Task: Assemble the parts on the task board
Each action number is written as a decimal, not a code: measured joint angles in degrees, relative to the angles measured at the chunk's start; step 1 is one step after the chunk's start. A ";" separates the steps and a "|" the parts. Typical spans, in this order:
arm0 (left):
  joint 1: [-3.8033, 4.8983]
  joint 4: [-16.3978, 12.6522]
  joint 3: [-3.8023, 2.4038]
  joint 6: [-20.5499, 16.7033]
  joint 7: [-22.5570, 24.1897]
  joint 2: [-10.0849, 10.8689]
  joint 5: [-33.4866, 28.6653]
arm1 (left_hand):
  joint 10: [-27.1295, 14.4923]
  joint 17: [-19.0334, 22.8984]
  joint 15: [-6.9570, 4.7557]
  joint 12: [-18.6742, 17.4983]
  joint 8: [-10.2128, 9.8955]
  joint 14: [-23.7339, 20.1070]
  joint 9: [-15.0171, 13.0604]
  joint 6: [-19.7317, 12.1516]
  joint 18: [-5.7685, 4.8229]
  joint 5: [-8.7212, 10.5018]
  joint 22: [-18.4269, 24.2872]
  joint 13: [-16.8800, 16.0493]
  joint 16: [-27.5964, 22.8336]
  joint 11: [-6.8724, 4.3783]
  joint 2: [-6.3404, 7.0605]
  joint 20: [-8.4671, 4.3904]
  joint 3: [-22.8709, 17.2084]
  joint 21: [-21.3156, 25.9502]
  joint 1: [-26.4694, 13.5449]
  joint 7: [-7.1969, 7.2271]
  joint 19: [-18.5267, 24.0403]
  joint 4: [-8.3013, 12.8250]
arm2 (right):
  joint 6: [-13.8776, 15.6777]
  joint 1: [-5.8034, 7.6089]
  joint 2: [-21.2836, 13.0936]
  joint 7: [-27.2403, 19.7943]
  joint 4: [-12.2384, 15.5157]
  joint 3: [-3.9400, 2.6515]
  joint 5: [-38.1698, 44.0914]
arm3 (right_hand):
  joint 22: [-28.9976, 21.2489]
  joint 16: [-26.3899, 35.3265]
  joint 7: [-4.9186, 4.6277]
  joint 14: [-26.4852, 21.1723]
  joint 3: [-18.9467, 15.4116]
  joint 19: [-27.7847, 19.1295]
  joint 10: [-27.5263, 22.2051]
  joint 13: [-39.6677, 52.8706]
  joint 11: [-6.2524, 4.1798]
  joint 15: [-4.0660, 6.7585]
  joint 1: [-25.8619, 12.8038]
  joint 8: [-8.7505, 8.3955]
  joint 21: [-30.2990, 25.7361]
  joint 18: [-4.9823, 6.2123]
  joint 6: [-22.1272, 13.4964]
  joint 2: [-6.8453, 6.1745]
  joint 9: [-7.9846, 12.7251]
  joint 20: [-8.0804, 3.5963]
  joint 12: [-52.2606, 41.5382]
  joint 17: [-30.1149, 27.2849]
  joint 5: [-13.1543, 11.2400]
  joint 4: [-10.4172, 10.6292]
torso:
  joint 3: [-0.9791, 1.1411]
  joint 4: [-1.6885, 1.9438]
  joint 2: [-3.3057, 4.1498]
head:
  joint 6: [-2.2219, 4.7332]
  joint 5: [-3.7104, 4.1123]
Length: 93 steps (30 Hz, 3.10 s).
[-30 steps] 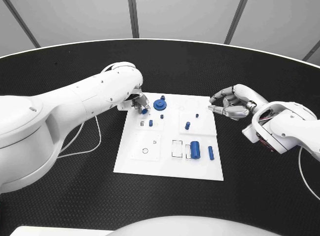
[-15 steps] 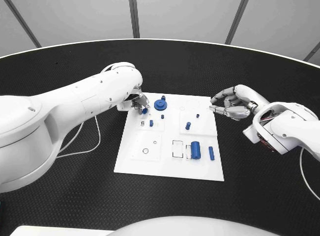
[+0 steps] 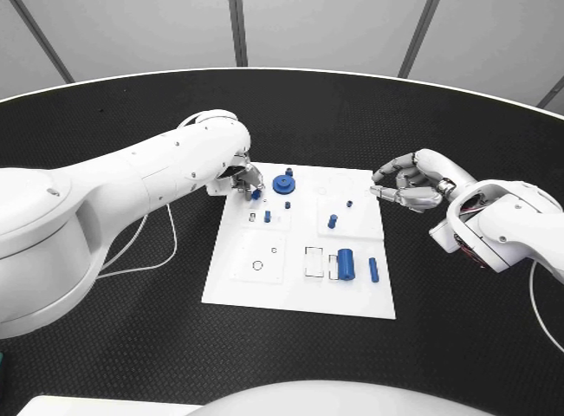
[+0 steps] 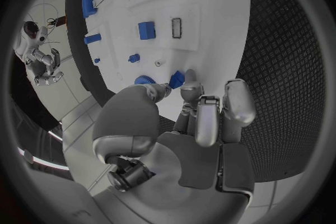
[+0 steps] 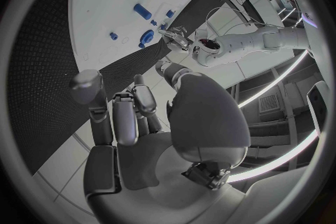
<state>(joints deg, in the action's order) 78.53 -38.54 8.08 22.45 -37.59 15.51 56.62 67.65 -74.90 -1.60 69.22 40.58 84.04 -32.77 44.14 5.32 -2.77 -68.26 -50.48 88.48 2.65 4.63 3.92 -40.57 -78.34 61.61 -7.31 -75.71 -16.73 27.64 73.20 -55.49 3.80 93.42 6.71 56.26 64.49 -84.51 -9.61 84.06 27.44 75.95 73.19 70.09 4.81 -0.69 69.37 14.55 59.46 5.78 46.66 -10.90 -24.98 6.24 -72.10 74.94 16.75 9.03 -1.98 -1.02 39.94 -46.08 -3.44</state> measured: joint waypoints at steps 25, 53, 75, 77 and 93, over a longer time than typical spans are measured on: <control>0.02 -1.00 0.00 -1.05 0.99 0.98 -0.39 | -1.35 0.00 0.30 -1.00 -0.17 0.10 0.37 -0.39 0.01 -0.09 -0.27 2.39 0.00 0.35 1.92 0.38 0.14 0.00 0.04 -0.40 0.38 3.81 | 0.12 -0.01 -0.07 0.07 -0.44 0.00 0.00 | 0.00 0.00 0.00 0.00 0.00 0.00 0.00 0.06 0.00 0.00 0.00 0.22 0.00 0.00 0.00 0.00 0.05 0.00 0.00 -0.01 0.00 0.32 | 0.01 -0.07 0.02 | -0.08 -0.16; 0.07 -2.91 -0.01 -2.07 1.18 2.81 -1.42 | -1.62 0.00 0.50 -0.99 -0.70 -0.10 0.41 -0.89 0.01 -0.11 -0.23 2.45 0.01 0.63 2.54 0.58 -0.05 0.00 0.34 -0.91 0.58 5.91 | 0.30 -0.02 -0.01 0.00 -1.25 0.01 0.00 | -0.02 0.00 0.00 0.00 0.00 0.00 0.00 0.04 0.00 0.00 0.00 0.22 -0.31 0.00 0.01 0.00 0.07 0.00 0.00 -0.03 0.00 0.32 | 0.03 -0.07 -0.02 | 0.09 -0.43; 0.13 -4.68 -0.02 -2.06 1.11 4.12 -2.12 | -2.23 0.00 1.33 0.58 -0.87 -0.10 0.37 -2.50 0.00 -0.05 -0.50 1.09 0.01 1.25 2.25 1.00 -1.28 -0.58 0.63 -1.99 1.01 6.30 | 0.55 -0.15 0.10 -0.09 -1.94 0.01 0.00 | -0.05 0.00 0.00 0.00 0.00 0.00 0.00 0.03 0.00 0.00 0.00 0.22 -0.33 0.00 0.01 0.00 0.09 0.00 0.00 -0.03 0.00 0.31 | 0.01 -0.07 -0.02 | 0.19 -0.63; 0.13 -4.73 -0.02 -2.02 1.09 4.16 -2.14 | -2.02 0.00 1.45 0.86 -0.87 0.03 0.36 -2.50 0.00 -0.04 -0.51 0.97 0.01 1.46 2.22 1.15 -1.41 -0.68 0.66 -1.99 1.15 6.19 | 0.55 -0.18 0.09 -0.10 -1.98 0.01 0.00 | -0.05 0.00 0.00 0.00 0.00 0.00 0.00 0.03 0.00 0.00 0.00 0.22 -0.33 0.00 0.01 0.00 0.09 0.00 0.00 -0.03 0.00 0.31 | 0.01 -0.07 -0.02 | 0.21 -0.65; 0.16 -5.40 -0.02 -1.28 0.98 4.96 -3.64 | -1.83 0.00 2.25 2.39 -0.86 0.00 0.36 -3.19 0.00 -0.18 -0.73 -0.39 0.01 2.06 2.23 1.75 -2.93 -0.89 0.65 -2.71 1.08 7.00 | 0.61 -0.37 0.19 -0.21 -2.58 0.01 0.00 | -0.05 0.00 0.00 0.00 0.00 0.00 0.00 0.13 0.00 0.00 0.00 0.22 -0.33 0.00 0.01 0.00 0.09 0.00 0.00 -0.03 0.28 0.31 | 0.03 -0.08 -0.02 | 0.21 -0.76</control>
<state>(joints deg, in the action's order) 78.69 -43.94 8.06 21.18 -36.61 20.46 52.98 65.82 -74.90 0.65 71.61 39.72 84.04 -32.41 40.95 5.32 -2.95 -68.99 -50.87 88.49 4.71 6.86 5.67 -43.50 -79.23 62.26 -10.02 -74.63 -9.73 28.25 72.83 -55.30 3.59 90.84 6.71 56.26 64.44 -84.51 -9.61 84.06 27.45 75.95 73.19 70.22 4.81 -0.69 69.37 14.77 59.13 5.78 46.66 -10.90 -24.90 6.24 -72.10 74.90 17.03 9.34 -1.95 -1.10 39.91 -45.87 -4.20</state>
